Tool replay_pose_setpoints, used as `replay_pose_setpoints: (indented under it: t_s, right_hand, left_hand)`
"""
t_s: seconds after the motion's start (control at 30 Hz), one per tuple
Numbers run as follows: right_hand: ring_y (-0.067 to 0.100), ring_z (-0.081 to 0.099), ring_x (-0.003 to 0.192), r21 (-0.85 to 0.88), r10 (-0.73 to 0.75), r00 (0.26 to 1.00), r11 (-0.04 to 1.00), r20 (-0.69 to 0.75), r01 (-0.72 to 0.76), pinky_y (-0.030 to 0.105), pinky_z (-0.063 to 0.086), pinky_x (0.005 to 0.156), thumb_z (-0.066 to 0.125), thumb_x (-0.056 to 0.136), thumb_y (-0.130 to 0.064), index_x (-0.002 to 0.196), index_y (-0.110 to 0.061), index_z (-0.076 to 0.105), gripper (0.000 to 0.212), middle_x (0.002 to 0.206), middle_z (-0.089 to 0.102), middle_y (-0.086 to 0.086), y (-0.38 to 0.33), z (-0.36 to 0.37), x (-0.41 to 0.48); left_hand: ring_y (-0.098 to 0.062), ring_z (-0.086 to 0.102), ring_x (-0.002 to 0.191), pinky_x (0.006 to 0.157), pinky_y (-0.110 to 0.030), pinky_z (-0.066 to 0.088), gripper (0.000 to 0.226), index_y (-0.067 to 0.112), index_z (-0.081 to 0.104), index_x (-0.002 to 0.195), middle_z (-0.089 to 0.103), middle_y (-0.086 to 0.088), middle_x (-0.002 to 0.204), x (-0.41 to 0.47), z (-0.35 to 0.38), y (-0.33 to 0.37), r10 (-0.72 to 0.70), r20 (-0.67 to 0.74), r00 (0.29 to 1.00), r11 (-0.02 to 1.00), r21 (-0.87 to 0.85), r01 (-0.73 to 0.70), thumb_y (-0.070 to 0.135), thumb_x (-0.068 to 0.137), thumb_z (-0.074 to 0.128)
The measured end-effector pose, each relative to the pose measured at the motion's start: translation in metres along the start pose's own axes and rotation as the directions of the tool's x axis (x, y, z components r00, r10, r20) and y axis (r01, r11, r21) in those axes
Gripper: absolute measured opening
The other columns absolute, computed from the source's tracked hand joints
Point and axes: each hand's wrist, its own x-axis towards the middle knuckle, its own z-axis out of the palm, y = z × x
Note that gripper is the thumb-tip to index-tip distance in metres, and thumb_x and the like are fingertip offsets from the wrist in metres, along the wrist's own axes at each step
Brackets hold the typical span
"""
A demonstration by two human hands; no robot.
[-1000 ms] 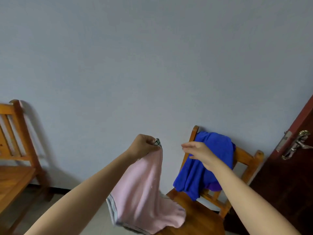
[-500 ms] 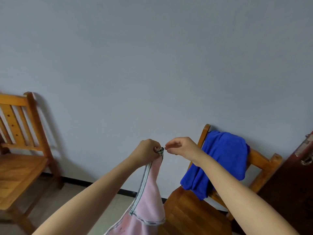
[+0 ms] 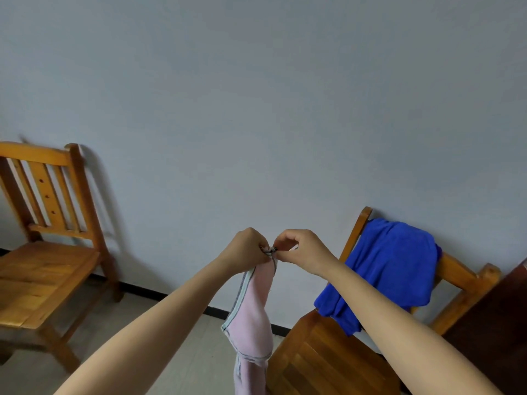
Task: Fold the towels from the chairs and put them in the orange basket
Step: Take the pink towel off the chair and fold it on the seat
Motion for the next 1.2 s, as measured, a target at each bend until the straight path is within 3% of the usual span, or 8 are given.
replay_pose_setpoints:
  t_s: [0.17,0.5,0.67,0.73,0.83,0.97,1.1,1.2]
  right_hand:
    - [0.001,0.046,0.051,-0.046,-0.053,0.985,0.998,-0.165,0.046,0.009,0.036,0.051,0.063,0.083,-0.006,0.085,-0.009,0.065,0.005,0.064,0.051,-0.015,-0.006,-0.006,0.005]
    - [0.007,0.061,0.042,0.213,0.13,0.942,0.975,-0.309,-0.065,0.014,0.037,0.041,0.053,0.091,-0.008,0.076,-0.018,0.046,0.019,0.069,0.062,0.002,-0.003,-0.044,0.02]
    - [0.009,0.066,0.052,0.312,0.247,0.915,0.939,-0.32,-0.145,0.017,0.045,0.047,0.045,0.095,-0.009,0.081,-0.02,0.042,0.018,0.084,0.06,0.003,0.014,-0.043,0.039]
    - [0.013,0.067,0.063,0.313,0.259,0.907,0.937,-0.333,-0.152,0.019,0.047,0.051,0.045,0.095,-0.008,0.08,-0.02,0.041,0.02,0.09,0.058,0.005,0.021,-0.039,0.051]
    - [0.02,0.063,0.077,0.291,0.251,0.899,0.945,-0.358,-0.148,0.019,0.048,0.058,0.046,0.094,-0.007,0.077,-0.019,0.041,0.022,0.093,0.056,0.008,0.025,-0.034,0.072]
    - [0.014,0.059,0.072,0.289,0.231,0.873,0.951,-0.43,-0.11,0.021,0.047,0.064,0.045,0.094,-0.007,0.076,-0.02,0.038,0.024,0.089,0.055,0.007,0.024,-0.036,0.1]
    - [0.022,0.056,0.08,0.267,0.237,0.83,0.957,-0.505,-0.11,0.034,0.048,0.074,0.046,0.094,-0.01,0.075,-0.021,0.036,0.024,0.093,0.054,0.013,0.028,-0.047,0.115]
    - [0.013,0.054,0.068,0.297,0.223,0.8,0.953,-0.557,-0.058,0.023,0.049,0.067,0.048,0.094,-0.009,0.074,-0.021,0.036,0.026,0.08,0.051,0.002,0.03,-0.065,0.119]
  left_hand:
    - [-0.009,0.038,0.056,0.051,-0.022,0.028,0.032,0.022,0.04,0.065,0.043,0.005,0.064,0.0,0.01,-0.018,-0.026,-0.017,1.0,0.985,-0.17,0.022,0.001,0.076,0.061]
    - [-0.009,0.041,0.057,0.051,-0.019,0.032,0.021,0.02,0.047,0.061,0.044,0.005,0.061,-0.02,0.018,-0.13,-0.197,0.315,0.928,0.98,0.081,0.18,0.017,0.066,0.067]
    - [-0.014,0.056,0.057,0.063,-0.021,0.045,0.03,0.013,0.059,0.057,0.058,-0.001,0.056,-0.028,-0.017,-0.173,-0.299,0.175,0.938,0.788,-0.509,0.346,-0.005,0.081,0.063]
    - [-0.021,0.062,0.066,0.075,-0.032,0.047,0.026,0.009,0.065,0.065,0.066,-0.005,0.063,-0.032,-0.033,-0.183,-0.331,0.093,0.939,0.54,-0.797,0.269,-0.005,0.085,0.055]
    - [-0.014,0.068,0.063,0.063,-0.02,0.053,0.025,0.007,0.074,0.068,0.072,-0.004,0.07,-0.031,-0.054,-0.184,-0.332,-0.028,0.943,0.32,-0.944,0.085,0.005,0.087,0.057]
    - [-0.012,0.07,0.069,0.069,-0.021,0.056,0.041,0.011,0.076,0.068,0.074,-0.002,0.074,-0.019,-0.082,-0.169,-0.231,-0.165,0.959,0.322,-0.943,-0.085,0.039,0.042,0.088]
    - [-0.007,0.069,0.064,0.066,-0.018,0.055,0.03,0.016,0.074,0.059,0.073,0.003,0.067,-0.007,-0.095,-0.142,-0.17,-0.268,0.948,0.39,-0.902,-0.185,0.04,0.044,0.083]
    - [-0.008,0.069,0.068,0.069,-0.019,0.056,0.02,0.017,0.076,0.065,0.073,0.004,0.07,-0.002,-0.095,-0.12,-0.108,-0.299,0.948,0.424,-0.876,-0.228,0.036,0.057,0.075]
